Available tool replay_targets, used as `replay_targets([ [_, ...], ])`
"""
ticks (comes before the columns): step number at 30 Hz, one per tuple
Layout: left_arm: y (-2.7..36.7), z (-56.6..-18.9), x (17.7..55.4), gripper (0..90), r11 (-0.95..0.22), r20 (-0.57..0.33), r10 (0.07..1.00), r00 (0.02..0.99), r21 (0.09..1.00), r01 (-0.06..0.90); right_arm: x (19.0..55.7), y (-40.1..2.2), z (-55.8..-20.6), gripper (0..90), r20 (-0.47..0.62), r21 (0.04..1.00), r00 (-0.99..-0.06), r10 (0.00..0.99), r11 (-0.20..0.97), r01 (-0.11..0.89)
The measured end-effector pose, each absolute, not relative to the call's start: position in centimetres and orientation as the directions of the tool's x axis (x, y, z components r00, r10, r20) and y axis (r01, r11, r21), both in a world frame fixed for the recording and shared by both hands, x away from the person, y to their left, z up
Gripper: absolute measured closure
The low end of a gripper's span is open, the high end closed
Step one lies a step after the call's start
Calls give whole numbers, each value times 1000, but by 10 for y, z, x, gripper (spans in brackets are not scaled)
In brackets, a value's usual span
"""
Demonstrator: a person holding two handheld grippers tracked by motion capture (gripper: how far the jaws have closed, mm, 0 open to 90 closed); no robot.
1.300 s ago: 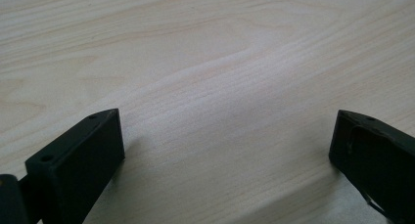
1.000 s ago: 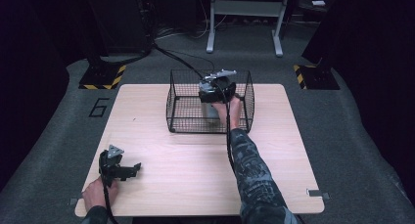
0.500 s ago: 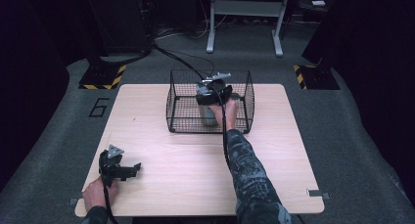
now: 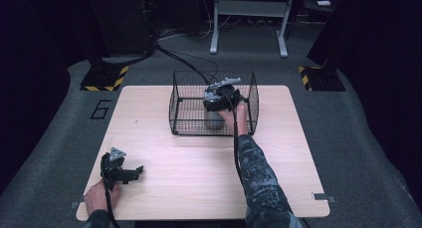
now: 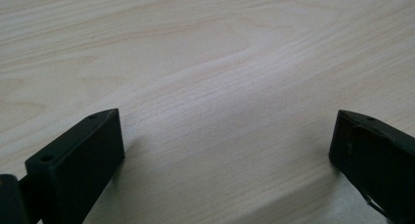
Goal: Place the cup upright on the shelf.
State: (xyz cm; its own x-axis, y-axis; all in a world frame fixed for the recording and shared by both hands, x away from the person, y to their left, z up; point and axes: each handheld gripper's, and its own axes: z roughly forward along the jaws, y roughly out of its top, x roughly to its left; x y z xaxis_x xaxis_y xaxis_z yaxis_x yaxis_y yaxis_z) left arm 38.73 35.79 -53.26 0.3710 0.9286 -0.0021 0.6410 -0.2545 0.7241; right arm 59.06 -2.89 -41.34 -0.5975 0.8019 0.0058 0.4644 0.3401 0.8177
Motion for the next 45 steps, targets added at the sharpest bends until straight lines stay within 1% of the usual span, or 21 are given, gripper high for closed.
replay_targets([
  [3, 359, -532, 387, 0, -270, 6, 925, 381, 716, 643, 590, -23, -413, 34, -38, 815, -604, 796, 374, 442],
  [8, 359, -532, 387, 0, -268, 5, 925, 381, 717, 644, 590, -24, -414, 34, -11, 821, -588, 809, 343, 457],
  [14, 358, -533, 387, 0, -256, -3, 928, 373, 723, 642, 589, -24, -413, 33, -20, 820, -585, 811, 348, 455],
  [17, 358, -533, 387, 0, -255, -3, 928, 372, 724, 641, 588, -25, -413, 32, -3, 817, -571, 821, 331, 472],
  [19, 358, -533, 387, 0, -256, -2, 928, 373, 723, 642, 588, -25, -412, 32, -10, 814, -578, 816, 342, 469],
  [22, 358, -533, 387, 0, -256, -2, 928, 373, 723, 642, 589, -23, -410, 26, 7, 802, -568, 823, 335, 495],
  [23, 358, -533, 387, 0, -255, -3, 928, 372, 723, 642, 590, -24, -410, 19, -5, 798, -579, 815, 352, 489],
  [24, 358, -533, 387, 0, -254, -3, 928, 372, 724, 642, 590, -23, -410, 0, 13, 793, -570, 821, 339, 506],
  [25, 358, -533, 387, 0, -256, -3, 928, 373, 723, 642, 591, -22, -410, 0, 32, 776, -569, 822, 338, 532],
  [26, 358, -533, 387, 0, -255, -3, 928, 372, 723, 642, 592, -23, -410, 0, 39, 771, -581, 813, 346, 534],
  [28, 358, -533, 387, 0, -255, -3, 928, 372, 724, 641, 591, -25, -409, 0, 48, 769, -572, 819, 335, 544],
  [32, 358, -533, 387, 0, -255, -3, 928, 372, 723, 642, 586, -29, -405, 0, 70, 758, -562, 824, 323, 567],
  [45, 358, -532, 387, 0, -257, -1, 928, 372, 723, 641, 557, -51, -377, 0, 73, 754, -586, 807, 340, 562],
])
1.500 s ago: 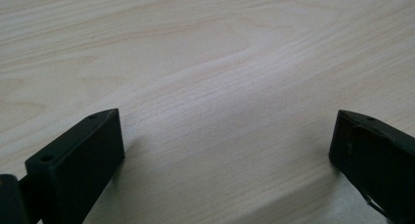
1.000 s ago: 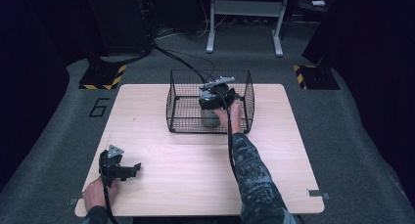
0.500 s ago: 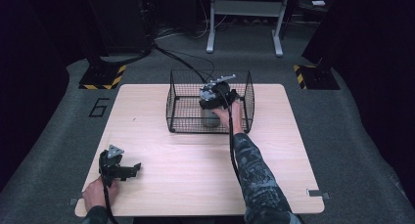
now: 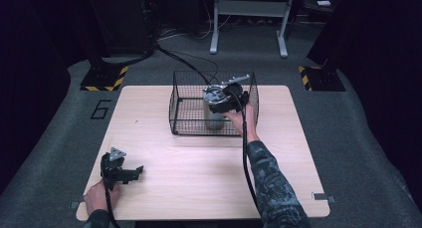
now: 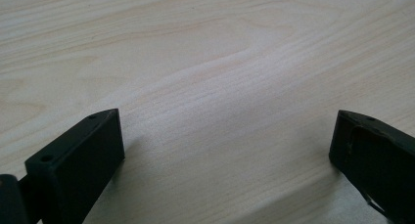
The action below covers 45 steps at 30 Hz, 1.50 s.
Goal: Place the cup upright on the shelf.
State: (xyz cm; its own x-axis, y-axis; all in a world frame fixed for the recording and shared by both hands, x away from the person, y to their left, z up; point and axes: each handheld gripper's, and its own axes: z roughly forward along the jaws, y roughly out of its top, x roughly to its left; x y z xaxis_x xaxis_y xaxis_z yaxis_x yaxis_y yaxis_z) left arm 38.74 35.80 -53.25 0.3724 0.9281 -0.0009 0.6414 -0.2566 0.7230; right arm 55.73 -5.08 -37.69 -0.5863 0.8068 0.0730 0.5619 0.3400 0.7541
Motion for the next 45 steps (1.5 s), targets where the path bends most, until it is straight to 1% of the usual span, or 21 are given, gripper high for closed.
replay_targets([
  [5, 359, -532, 388, 0, -266, 6, 926, 378, 722, 639, 539, -64, -362, 0, 59, 767, -615, 786, 359, 532],
  [6, 359, -532, 388, 0, -265, 5, 926, 378, 722, 639, 530, -68, -358, 0, 64, 769, -612, 788, 352, 533],
  [14, 359, -532, 388, 0, -265, 5, 926, 378, 722, 639, 494, -87, -340, 0, 18, 787, -636, 772, 381, 485],
  [18, 359, -532, 388, 0, -265, 5, 926, 378, 722, 639, 477, -102, -337, 0, -5, 794, -636, 771, 390, 467],
  [26, 359, -532, 388, 0, -265, 5, 926, 378, 722, 639, 444, -139, -342, 0, -25, 800, -600, 800, 376, 468],
  [31, 359, -532, 388, 0, -265, 5, 926, 378, 722, 639, 424, -166, -356, 0, -24, 793, -557, 830, 355, 495],
  [37, 358, -533, 388, 0, -253, -1, 929, 370, 729, 637, 406, -192, -384, 0, -38, 774, -513, 858, 350, 527],
  [39, 359, -532, 388, 0, -265, 5, 926, 378, 722, 639, 398, -200, -395, 0, -43, 781, -489, 871, 334, 527],
  [42, 359, -532, 388, 0, -266, 6, 926, 378, 722, 639, 389, -212, -413, 0, -24, 780, -464, 886, 306, 545],
  [43, 358, -533, 387, 0, -253, -4, 929, 371, 724, 642, 386, -217, -424, 0, 7, 778, -447, 895, 275, 565],
  [45, 358, -533, 387, 0, -254, -3, 929, 371, 724, 642, 382, -227, -445, 0, 34, 766, -423, 905, 248, 593],
])
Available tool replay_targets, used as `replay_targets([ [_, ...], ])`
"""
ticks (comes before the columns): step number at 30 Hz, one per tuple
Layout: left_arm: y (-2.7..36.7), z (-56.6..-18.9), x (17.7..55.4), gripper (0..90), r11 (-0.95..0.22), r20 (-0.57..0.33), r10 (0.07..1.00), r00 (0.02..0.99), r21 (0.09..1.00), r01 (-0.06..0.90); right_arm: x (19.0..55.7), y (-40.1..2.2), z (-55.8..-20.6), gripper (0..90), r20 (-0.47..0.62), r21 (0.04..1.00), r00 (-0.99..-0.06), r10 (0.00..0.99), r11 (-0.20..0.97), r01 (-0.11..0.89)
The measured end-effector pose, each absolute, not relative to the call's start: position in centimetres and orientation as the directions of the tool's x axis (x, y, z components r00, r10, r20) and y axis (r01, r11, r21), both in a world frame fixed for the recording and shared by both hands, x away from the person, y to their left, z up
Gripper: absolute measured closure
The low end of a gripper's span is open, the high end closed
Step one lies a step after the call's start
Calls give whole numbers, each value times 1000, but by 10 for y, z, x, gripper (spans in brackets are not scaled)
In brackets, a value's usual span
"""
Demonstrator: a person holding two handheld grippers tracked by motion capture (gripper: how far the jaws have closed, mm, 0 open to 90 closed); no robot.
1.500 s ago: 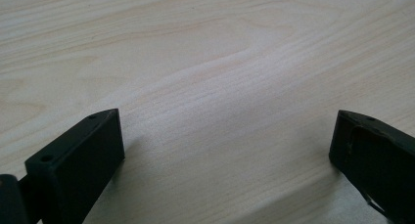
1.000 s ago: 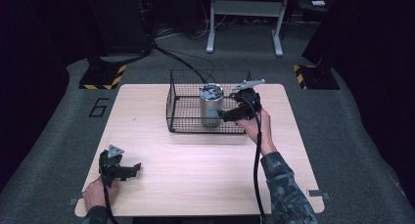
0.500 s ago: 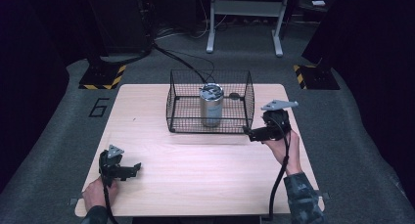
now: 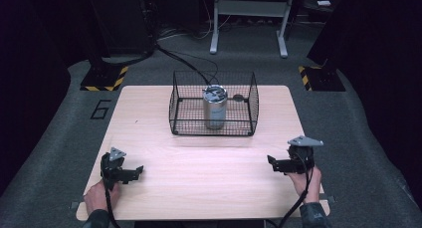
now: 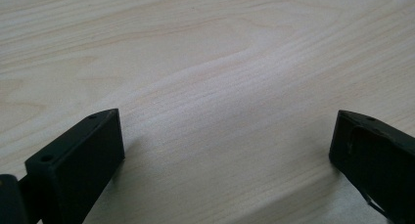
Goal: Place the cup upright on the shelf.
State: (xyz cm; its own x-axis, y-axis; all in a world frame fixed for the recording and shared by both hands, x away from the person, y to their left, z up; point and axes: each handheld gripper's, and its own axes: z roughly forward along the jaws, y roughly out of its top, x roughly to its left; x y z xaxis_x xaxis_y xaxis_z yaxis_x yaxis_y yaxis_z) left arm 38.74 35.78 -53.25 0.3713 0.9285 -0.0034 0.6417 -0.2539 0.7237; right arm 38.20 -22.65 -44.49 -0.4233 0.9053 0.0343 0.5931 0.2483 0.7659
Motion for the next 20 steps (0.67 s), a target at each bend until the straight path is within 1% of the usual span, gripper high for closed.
replay_targets([
  [1, 358, -533, 387, 0, -254, -3, 929, 371, 724, 642, 382, -227, -445, 0, 34, 766, -423, 905, 248, 593],
  [2, 359, -532, 388, 0, -266, 7, 926, 377, 722, 638, 378, -234, -469, 0, 62, 741, -398, 915, 224, 633],
  [4, 358, -532, 388, 0, -263, 5, 927, 376, 722, 640, 374, -240, -491, 0, 39, 710, -377, 925, 240, 662],
  [6, 358, -532, 388, 0, -264, 5, 926, 377, 722, 640, 371, -246, -506, 0, 38, 689, -339, 940, 221, 690],
  [8, 358, -532, 388, 0, -264, 5, 926, 376, 722, 640, 370, -255, -518, 0, 47, 689, -321, 946, 202, 696],
  [10, 358, -532, 388, 0, -264, 5, 926, 377, 722, 640, 370, -263, -526, 0, 52, 697, -302, 952, 182, 693],
  [12, 359, -531, 387, 0, -273, 2, 922, 386, 710, 649, 370, -268, -526, 0, 44, 702, -289, 956, 176, 690],
  [13, 359, -531, 388, 0, -272, 6, 924, 382, 712, 647, 370, -269, -526, 0, 42, 706, -291, 956, 177, 685],
  [15, 358, -533, 388, 0, -256, 1, 928, 372, 727, 637, 372, -270, -529, 0, 4, 708, -289, 957, 202, 677],
  [16, 358, -533, 388, 0, -254, 1, 929, 370, 729, 636, 371, -270, -530, 0, 3, 719, -290, 957, 200, 666],
  [20, 358, -533, 388, 0, -255, 1, 929, 371, 728, 636, 372, -271, -530, 0, 1, 716, -287, 958, 199, 669],
])
